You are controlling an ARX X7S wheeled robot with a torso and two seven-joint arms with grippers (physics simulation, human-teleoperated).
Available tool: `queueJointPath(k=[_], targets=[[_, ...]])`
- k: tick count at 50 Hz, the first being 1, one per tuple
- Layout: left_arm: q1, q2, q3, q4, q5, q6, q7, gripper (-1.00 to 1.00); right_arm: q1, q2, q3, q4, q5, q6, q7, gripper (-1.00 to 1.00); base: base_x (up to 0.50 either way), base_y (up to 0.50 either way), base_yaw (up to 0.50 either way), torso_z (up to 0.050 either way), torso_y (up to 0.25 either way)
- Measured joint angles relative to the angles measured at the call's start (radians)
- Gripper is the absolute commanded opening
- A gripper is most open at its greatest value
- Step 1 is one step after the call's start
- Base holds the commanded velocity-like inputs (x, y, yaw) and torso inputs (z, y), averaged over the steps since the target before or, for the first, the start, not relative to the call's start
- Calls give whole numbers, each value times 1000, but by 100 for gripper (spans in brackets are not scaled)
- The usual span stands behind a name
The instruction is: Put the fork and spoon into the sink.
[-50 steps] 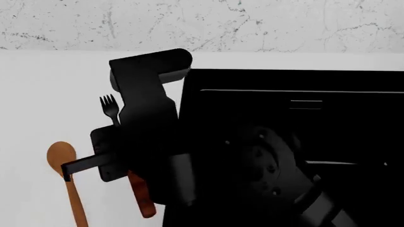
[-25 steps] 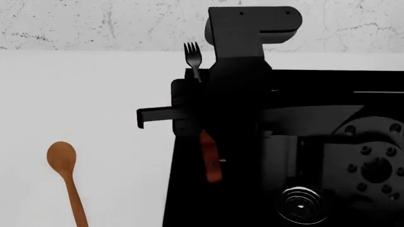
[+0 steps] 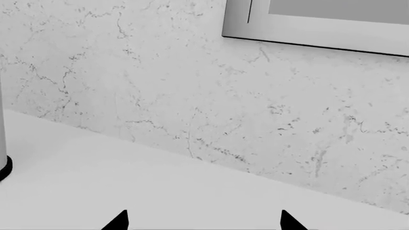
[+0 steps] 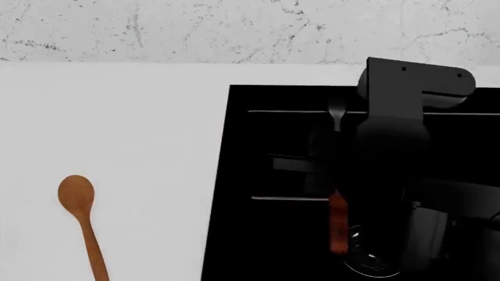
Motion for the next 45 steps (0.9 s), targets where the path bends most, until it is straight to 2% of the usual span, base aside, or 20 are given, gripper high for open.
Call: queueJointPath(k=[45], targets=[[1, 8, 16, -20, 16, 13, 12, 100, -244, 73, -3, 89, -115, -126, -121, -100, 0, 0, 0, 0, 0]])
